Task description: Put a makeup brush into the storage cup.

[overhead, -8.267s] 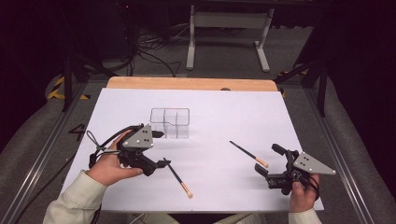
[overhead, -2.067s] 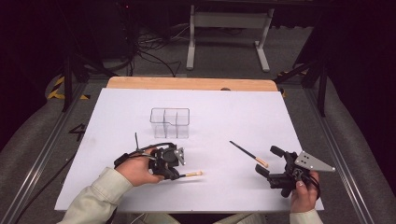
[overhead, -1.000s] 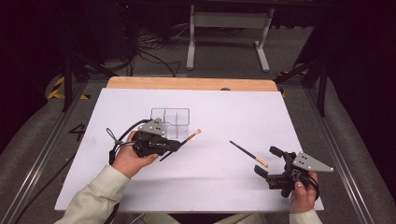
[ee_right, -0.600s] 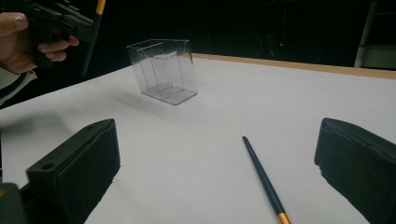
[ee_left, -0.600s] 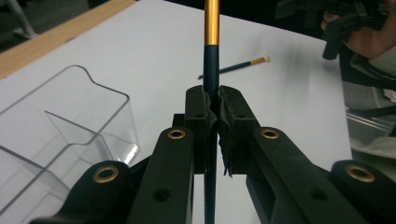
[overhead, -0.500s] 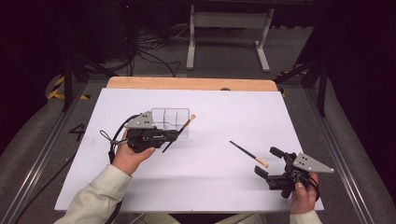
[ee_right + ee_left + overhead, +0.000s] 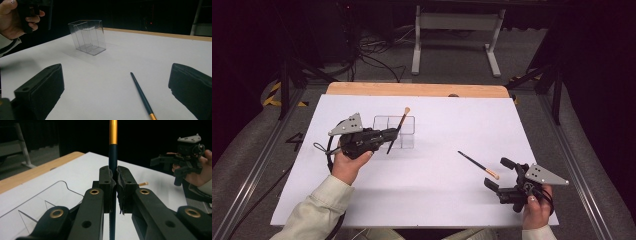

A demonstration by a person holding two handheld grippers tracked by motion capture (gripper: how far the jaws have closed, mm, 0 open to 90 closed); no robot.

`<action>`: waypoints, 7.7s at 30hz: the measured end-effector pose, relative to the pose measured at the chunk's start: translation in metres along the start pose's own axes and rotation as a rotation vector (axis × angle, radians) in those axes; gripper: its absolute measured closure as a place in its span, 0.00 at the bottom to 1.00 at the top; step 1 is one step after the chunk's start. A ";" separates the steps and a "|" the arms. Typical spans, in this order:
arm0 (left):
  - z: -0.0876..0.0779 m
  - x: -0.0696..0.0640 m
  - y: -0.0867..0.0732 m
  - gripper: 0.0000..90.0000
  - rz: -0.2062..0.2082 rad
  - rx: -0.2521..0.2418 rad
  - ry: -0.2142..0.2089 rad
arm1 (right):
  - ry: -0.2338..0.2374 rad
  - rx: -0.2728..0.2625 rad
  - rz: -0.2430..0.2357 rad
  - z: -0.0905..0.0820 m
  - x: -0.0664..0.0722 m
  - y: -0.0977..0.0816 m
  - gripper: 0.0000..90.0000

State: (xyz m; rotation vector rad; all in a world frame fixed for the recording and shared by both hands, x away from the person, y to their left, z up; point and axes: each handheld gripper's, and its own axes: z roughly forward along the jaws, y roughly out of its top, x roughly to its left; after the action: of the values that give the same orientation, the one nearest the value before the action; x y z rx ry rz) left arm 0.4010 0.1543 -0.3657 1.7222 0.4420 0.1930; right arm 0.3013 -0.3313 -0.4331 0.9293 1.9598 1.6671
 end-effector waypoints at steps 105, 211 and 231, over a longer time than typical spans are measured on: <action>0.030 0.069 -0.034 0.92 0.023 -0.109 0.165 | 0.043 0.001 0.023 0.002 0.002 -0.002 0.00; -0.086 0.005 -0.043 0.04 -0.052 -0.039 0.238 | -0.093 0.637 -0.125 0.067 -0.026 0.120 0.03; -0.096 0.002 -0.049 0.03 -0.053 -0.019 0.250 | -0.141 0.838 -0.142 0.091 -0.036 0.121 0.09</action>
State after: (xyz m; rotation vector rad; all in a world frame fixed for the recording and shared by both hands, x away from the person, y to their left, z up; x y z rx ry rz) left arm 0.3583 0.2491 -0.3940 1.6719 0.6660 0.3752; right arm 0.4154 -0.2844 -0.3381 1.0899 2.5731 0.6393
